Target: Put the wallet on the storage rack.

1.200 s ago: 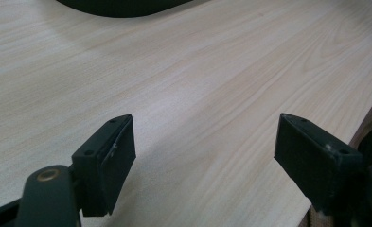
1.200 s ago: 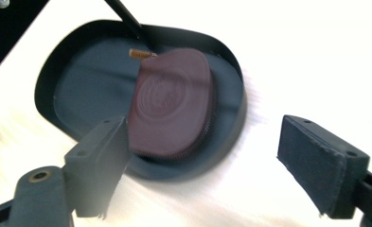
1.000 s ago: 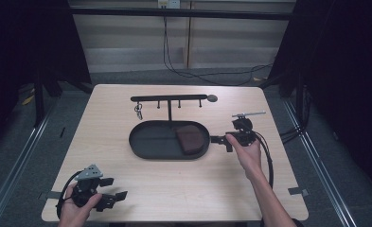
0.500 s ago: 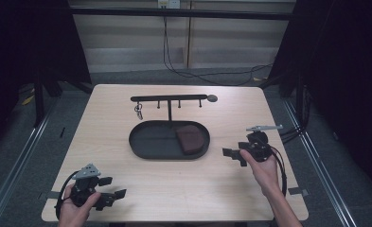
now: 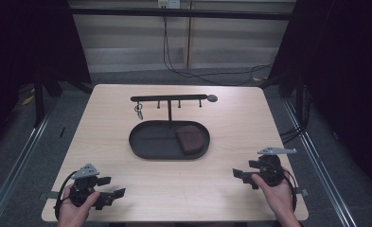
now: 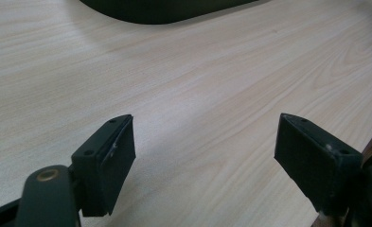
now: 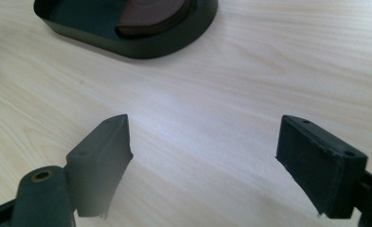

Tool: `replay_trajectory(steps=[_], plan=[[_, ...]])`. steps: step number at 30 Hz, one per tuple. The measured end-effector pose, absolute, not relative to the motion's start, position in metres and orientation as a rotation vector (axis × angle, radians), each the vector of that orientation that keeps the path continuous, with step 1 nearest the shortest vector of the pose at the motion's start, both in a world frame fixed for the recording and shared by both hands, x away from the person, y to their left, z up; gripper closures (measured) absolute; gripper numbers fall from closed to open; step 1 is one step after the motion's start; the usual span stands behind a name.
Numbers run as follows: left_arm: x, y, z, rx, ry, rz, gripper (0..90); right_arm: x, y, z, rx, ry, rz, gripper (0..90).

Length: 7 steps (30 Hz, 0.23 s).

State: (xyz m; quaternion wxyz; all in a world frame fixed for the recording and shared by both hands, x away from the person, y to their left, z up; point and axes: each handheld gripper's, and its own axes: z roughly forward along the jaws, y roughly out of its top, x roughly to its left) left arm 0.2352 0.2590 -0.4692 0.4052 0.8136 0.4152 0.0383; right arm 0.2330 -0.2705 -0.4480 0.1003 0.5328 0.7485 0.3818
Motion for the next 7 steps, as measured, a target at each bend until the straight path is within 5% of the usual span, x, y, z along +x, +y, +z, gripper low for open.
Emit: replay_trajectory(steps=[7], plan=[[0.236,0.259,-0.469,2.054,1.051,0.097,20.9,0.218,-0.279,-0.461,1.587,2.184,1.107,17.3]])
